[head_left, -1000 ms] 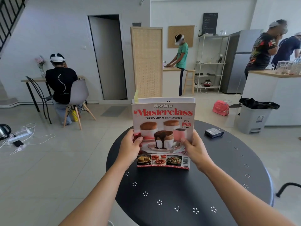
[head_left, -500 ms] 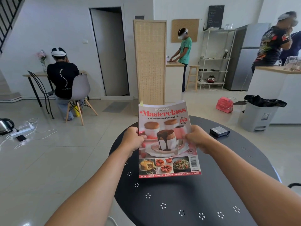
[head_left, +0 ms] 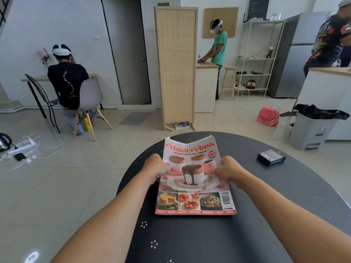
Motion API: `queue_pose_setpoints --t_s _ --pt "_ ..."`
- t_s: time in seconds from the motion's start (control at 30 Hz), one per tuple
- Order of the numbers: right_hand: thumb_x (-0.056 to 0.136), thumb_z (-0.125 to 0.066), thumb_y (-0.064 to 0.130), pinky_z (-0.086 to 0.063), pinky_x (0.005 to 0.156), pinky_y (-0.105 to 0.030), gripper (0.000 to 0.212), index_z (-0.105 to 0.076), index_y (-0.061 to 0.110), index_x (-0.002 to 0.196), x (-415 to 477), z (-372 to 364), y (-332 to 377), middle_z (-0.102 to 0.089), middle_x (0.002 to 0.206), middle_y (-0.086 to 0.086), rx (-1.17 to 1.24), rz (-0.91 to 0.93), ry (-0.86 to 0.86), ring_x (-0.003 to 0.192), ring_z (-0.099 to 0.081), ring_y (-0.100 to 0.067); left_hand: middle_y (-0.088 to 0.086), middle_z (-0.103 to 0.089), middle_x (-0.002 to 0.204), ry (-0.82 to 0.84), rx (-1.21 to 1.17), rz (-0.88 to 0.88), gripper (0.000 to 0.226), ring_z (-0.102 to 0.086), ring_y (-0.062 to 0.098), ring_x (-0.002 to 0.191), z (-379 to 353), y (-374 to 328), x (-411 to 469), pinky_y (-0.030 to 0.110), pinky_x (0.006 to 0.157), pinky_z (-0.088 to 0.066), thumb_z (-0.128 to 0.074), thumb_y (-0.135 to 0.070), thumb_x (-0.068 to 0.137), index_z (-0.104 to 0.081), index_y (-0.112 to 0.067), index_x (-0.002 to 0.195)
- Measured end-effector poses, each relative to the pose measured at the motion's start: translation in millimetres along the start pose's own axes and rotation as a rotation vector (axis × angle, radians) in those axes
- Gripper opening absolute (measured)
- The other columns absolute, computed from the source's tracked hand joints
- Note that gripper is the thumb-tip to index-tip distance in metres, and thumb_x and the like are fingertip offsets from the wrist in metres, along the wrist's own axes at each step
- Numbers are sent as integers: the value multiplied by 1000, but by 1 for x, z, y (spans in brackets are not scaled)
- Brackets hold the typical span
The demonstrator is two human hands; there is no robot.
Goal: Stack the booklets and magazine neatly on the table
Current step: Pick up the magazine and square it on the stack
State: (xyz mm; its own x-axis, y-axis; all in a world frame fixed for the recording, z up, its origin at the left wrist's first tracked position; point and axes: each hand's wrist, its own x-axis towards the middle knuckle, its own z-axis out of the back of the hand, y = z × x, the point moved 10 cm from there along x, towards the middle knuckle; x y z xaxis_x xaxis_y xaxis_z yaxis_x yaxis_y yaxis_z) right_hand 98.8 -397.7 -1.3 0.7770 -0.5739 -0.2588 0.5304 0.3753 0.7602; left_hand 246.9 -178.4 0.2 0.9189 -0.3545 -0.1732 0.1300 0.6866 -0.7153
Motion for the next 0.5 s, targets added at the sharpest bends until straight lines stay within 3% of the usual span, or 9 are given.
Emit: queue_pose_setpoints --t_s 0.13,0.3,0.4,0.5 --pt "87 -63 9 -60 68 -34 12 -63 9 98 19 -6 1 -74 95 -8 -36 -7 4 80 -73 -21 12 -74 82 -8 50 26 4 -67 20 65 -1 4 20 27 50 -43 -67 -9 85 -69 -5 85" --pt "87 -63 10 -61 79 -41 15 -62 7 102 37 -12 7 -74 98 -9 -63 0 9 84 -73 -24 9 -71 77 0 75 36 2 -58 15 56 -1 8 39 25 45 -36 -68 -7 85 -68 -6 84" --pt "87 -63 12 -61 81 -42 17 -61 8 104 44 -13 11 -72 100 -8 -84 10 2 87 -72 -24 8 -71 77 -18 115 31 5 -64 16 63 2 6 46 26 47 -38 -70 -10 86 -68 -5 87" --pt "88 -62 12 -61 68 -36 4 -59 14 89 48 -14 14 -71 95 -5 -113 20 0 80 -72 -21 6 -72 77 -32 178 13 11 -68 15 65 3 4 53 26 49 -40 -73 -16 86 -65 -8 84"
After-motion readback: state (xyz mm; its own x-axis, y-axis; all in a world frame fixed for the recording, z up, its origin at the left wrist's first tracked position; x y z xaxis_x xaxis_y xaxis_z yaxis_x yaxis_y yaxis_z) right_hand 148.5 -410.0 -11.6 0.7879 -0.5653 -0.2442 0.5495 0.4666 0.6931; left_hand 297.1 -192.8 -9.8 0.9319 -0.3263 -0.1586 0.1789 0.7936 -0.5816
